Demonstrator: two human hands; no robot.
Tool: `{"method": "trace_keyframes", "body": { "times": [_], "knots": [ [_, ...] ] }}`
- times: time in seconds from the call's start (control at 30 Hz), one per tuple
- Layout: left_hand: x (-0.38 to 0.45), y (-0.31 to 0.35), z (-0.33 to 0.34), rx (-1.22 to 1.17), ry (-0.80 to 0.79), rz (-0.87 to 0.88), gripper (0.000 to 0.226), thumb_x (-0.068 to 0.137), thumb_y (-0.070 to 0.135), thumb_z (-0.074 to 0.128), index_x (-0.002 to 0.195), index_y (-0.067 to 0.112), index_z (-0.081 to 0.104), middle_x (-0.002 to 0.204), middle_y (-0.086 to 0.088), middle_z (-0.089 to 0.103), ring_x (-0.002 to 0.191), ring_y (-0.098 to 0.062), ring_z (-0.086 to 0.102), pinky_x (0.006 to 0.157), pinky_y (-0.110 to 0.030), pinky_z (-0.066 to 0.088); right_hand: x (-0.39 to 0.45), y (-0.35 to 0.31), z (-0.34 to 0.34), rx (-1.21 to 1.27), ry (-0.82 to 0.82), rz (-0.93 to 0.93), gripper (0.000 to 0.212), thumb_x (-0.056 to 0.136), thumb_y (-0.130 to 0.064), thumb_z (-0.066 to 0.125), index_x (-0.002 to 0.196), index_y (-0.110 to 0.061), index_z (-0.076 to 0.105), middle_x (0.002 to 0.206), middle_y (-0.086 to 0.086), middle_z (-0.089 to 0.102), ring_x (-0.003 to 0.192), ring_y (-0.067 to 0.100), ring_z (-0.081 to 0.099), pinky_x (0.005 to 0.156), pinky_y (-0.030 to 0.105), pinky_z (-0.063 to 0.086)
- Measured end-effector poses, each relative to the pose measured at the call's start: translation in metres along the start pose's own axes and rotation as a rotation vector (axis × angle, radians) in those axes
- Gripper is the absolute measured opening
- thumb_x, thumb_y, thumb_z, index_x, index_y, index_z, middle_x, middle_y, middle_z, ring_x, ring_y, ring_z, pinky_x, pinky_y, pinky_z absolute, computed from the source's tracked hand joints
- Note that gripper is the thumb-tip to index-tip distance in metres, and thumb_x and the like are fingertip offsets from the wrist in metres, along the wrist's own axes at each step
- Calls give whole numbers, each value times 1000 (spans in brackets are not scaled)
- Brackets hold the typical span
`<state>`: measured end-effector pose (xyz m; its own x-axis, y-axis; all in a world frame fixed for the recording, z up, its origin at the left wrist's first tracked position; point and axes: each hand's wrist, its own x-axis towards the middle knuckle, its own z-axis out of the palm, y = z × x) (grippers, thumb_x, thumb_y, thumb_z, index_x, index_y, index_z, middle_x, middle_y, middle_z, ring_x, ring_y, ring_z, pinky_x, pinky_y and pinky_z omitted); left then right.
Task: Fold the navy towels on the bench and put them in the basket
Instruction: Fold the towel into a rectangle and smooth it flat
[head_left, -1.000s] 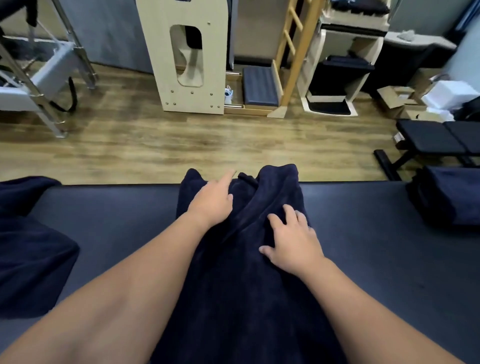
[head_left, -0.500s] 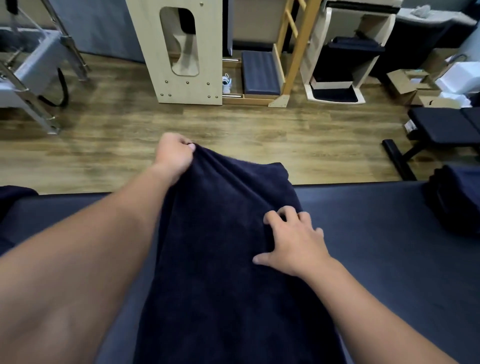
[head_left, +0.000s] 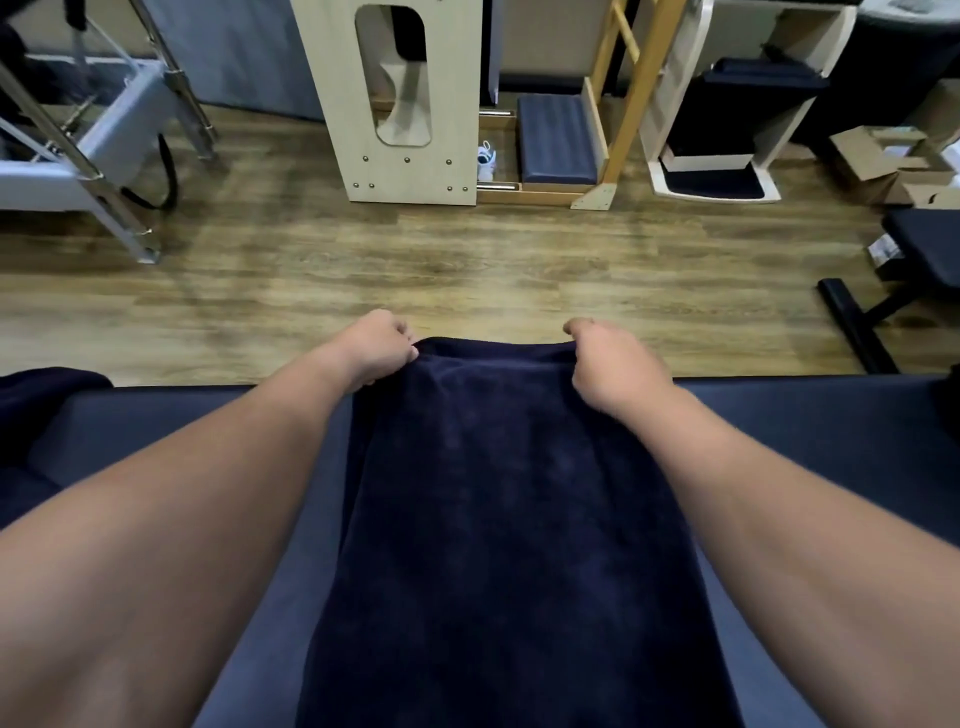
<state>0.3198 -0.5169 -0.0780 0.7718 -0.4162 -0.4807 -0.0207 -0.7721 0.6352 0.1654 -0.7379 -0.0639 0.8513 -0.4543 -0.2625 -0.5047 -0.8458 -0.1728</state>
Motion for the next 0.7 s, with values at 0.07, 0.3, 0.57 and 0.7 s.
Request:
{"method": "trace_keyframes", "body": {
  "times": [0.07,0.3,0.57,0.7],
  "knots": [
    [-1,5,0,-173,-28,47,32,101,9,57,71,18,50,72,-2,50,60,-13,42,49,-22,29,17,3,-4,-29,-99,-10,57,81,-2,39,134,-20,50,131,12,62,117,38,59,94,45,53],
    [10,6,-22,10,-114,217,10,93,14,72,84,15,70,70,1,63,55,-5,55,52,-21,41,41,10,3,-107,-202,7,29,75,-12,48,95,-17,68,105,12,70,90,34,62,82,38,57],
    [15,3,-56,-149,-204,36,32,73,19,80,68,21,48,66,3,49,68,-16,44,62,-33,27,37,23,3,78,30,-12,12,87,-18,60,96,-27,61,93,3,63,92,33,60,76,37,52],
    [18,-2,-61,69,-53,89,39,93,17,73,63,16,49,59,5,44,64,-18,38,58,-30,28,39,27,-13,6,-98,-40,16,84,-18,66,96,-22,76,93,8,71,95,33,66,82,35,56]
  ]
}}
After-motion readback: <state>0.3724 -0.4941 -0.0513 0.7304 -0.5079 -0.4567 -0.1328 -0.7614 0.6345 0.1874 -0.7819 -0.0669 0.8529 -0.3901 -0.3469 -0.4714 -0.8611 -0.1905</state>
